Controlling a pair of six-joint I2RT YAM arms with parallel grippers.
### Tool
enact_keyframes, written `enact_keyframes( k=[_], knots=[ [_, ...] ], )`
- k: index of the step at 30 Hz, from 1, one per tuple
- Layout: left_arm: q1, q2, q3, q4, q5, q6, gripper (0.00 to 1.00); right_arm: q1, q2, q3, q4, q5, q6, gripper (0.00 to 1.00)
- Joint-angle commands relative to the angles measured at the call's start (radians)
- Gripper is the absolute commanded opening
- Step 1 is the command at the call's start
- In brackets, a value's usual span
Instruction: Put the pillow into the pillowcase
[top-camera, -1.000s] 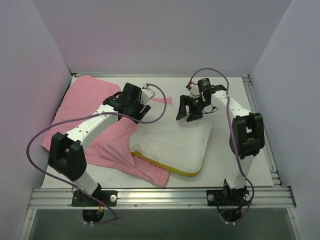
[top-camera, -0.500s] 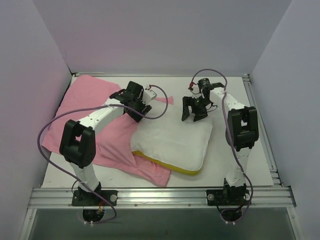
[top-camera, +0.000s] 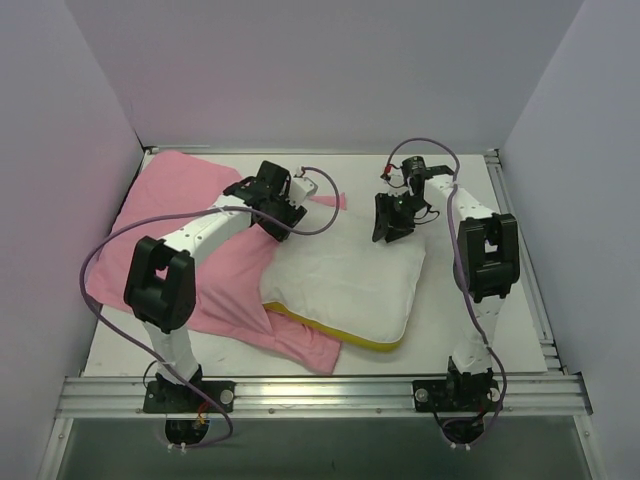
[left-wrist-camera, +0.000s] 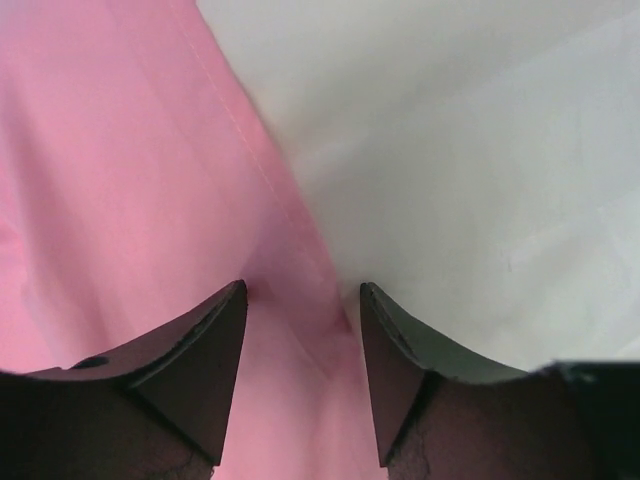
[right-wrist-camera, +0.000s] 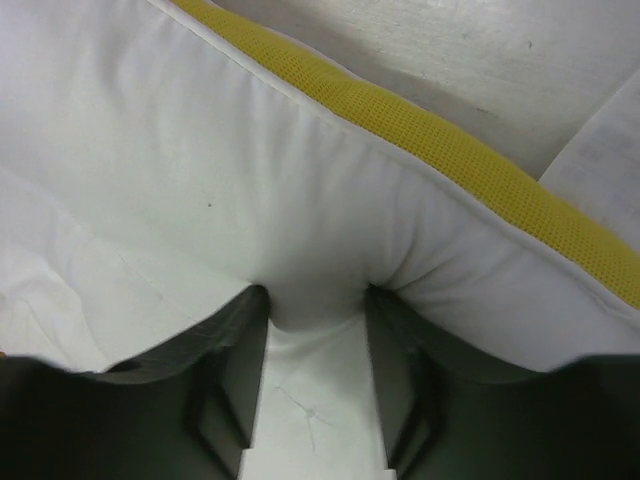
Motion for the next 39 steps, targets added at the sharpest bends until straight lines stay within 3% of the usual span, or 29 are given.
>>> enact_keyframes(
  k=[1, 4, 5, 7, 8, 15, 19, 26, 27, 28, 29, 30, 31, 32, 33, 34, 39],
  knots=[
    [0.006, 0.055, 0.057, 0.027, -0.017, -0.007, 0.56, -0.003, 0.009, -0.016, -0.063, -0.023, -0.028, 0.37],
    [0.003, 0.079, 0.103, 0.027, 0.067, -0.001, 0.33, -0.003, 0.004, -0.020, -0.066, -0.055, -0.036, 0.17],
    [-0.003, 0.084, 0.141, 0.027, 0.094, -0.001, 0.17, -0.003, 0.004, -0.019, -0.063, -0.066, -0.036, 0.13],
    [-0.050, 0.087, 0.180, 0.025, 0.145, -0.002, 0.04, -0.005, 0.009, -0.011, -0.063, -0.109, -0.020, 0.01],
    [-0.075, 0.087, 0.198, 0.025, 0.202, -0.005, 0.00, -0.003, 0.009, -0.008, -0.061, -0.126, -0.011, 0.00],
    [-0.297, 0.076, 0.272, 0.069, 0.458, -0.154, 0.00, 0.020, -0.033, -0.012, -0.022, -0.325, 0.081, 0.00],
    [-0.310, 0.043, 0.136, 0.174, 0.486, -0.271, 0.00, 0.026, -0.112, -0.116, 0.044, -0.433, 0.132, 0.00],
    [-0.244, -0.109, -0.097, 0.114, 0.469, -0.202, 0.00, -0.022, -0.207, -0.209, -0.008, -0.384, 0.003, 0.03],
    [-0.228, -0.134, -0.105, 0.091, 0.465, -0.180, 0.04, -0.028, -0.215, -0.204, -0.046, -0.358, -0.038, 0.10],
    [-0.221, -0.143, -0.108, 0.046, 0.464, -0.139, 0.09, -0.032, -0.224, -0.198, -0.061, -0.339, -0.049, 0.30],
    [-0.207, -0.151, -0.105, 0.022, 0.463, -0.119, 0.16, -0.039, -0.229, -0.190, -0.069, -0.326, -0.049, 0.41],
    [-0.196, -0.163, -0.087, 0.002, 0.463, -0.104, 0.32, -0.045, -0.237, -0.175, -0.074, -0.315, -0.075, 0.49],
    [-0.167, -0.166, -0.072, -0.028, 0.464, -0.085, 0.41, -0.060, -0.244, -0.166, -0.075, -0.293, -0.077, 0.60],
    [-0.152, -0.171, -0.056, -0.036, 0.463, -0.079, 0.47, -0.066, -0.246, -0.155, -0.077, -0.281, -0.078, 0.64],
    [-0.136, -0.174, -0.014, -0.038, 0.455, -0.083, 0.60, -0.072, -0.244, -0.123, -0.077, -0.263, -0.080, 0.65],
    [-0.106, -0.174, 0.010, -0.036, 0.437, -0.088, 0.63, -0.080, -0.241, -0.109, -0.078, -0.228, -0.082, 0.69],
    [-0.020, -0.039, 0.171, -0.032, 0.357, -0.090, 0.67, -0.082, -0.169, -0.031, -0.083, -0.045, -0.079, 0.74]
  ],
)
